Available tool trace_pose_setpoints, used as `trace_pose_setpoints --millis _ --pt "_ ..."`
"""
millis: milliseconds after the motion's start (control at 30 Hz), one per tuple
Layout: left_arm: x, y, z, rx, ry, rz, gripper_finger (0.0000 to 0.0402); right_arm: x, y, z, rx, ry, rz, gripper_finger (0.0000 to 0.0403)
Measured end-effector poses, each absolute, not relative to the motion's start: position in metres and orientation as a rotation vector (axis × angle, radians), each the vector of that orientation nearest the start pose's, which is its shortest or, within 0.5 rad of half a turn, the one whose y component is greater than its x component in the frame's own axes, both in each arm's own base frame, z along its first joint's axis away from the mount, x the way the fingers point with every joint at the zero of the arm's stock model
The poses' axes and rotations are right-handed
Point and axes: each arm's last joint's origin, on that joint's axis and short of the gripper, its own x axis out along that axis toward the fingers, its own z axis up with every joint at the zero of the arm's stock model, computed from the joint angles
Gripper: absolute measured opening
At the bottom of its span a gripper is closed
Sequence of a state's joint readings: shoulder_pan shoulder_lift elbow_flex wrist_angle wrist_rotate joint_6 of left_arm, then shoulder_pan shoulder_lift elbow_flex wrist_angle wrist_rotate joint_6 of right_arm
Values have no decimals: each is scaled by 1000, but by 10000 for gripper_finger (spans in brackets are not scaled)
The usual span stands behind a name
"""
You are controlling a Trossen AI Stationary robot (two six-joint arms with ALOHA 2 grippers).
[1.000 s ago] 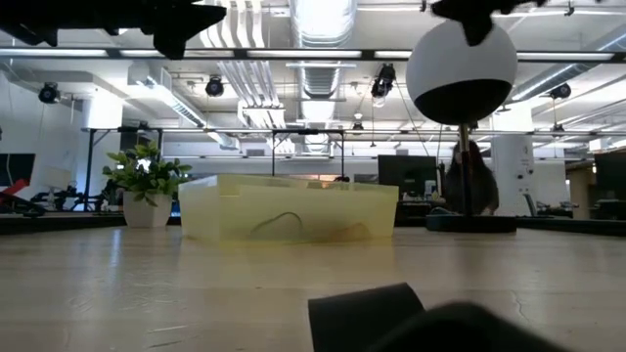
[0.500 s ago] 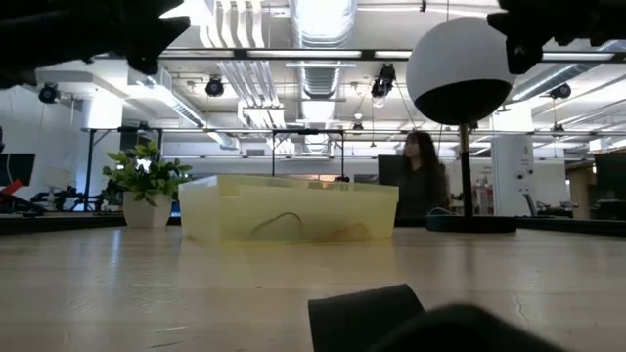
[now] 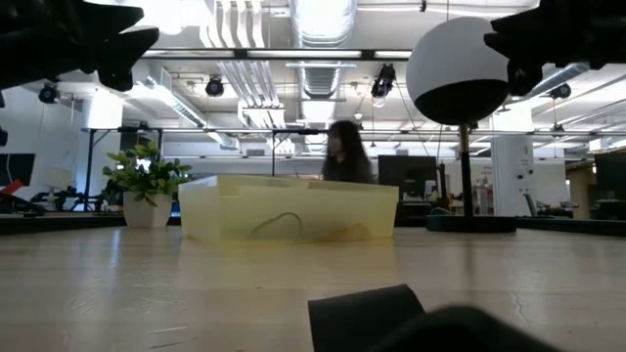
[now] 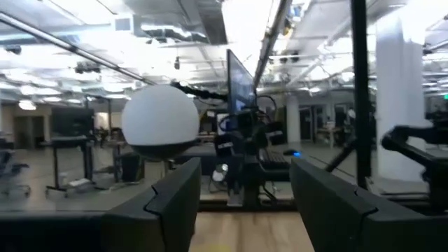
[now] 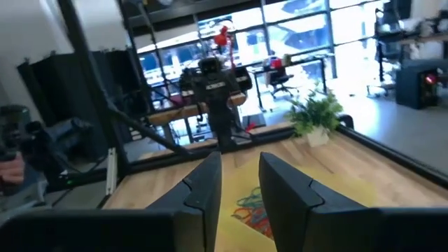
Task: Pick and place rubber bands into bin
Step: Return to Home Position
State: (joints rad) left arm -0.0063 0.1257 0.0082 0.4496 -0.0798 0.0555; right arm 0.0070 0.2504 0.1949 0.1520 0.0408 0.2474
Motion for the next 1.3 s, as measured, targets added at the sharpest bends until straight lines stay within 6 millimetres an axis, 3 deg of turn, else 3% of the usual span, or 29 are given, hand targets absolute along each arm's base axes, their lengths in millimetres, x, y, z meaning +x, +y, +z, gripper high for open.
trace_pose_setpoints --millis 133,367,533,933,1300 --pt "92 1 197 14 -335 50 203 106 -1 213 279 -104 -60 83" --pt "97 0 190 -32 -248 -1 203 98 -1 202 289 -160 -50 84" --pt "95 0 192 -48 -275 -3 203 96 -1 184 318 -170 -49 86" --pt "98 0 189 -75 -232 -5 203 99 0 166 334 -6 -53 75" --pt "105 0 171 -99 -42 18 203 110 1 148 263 222 -39 81"
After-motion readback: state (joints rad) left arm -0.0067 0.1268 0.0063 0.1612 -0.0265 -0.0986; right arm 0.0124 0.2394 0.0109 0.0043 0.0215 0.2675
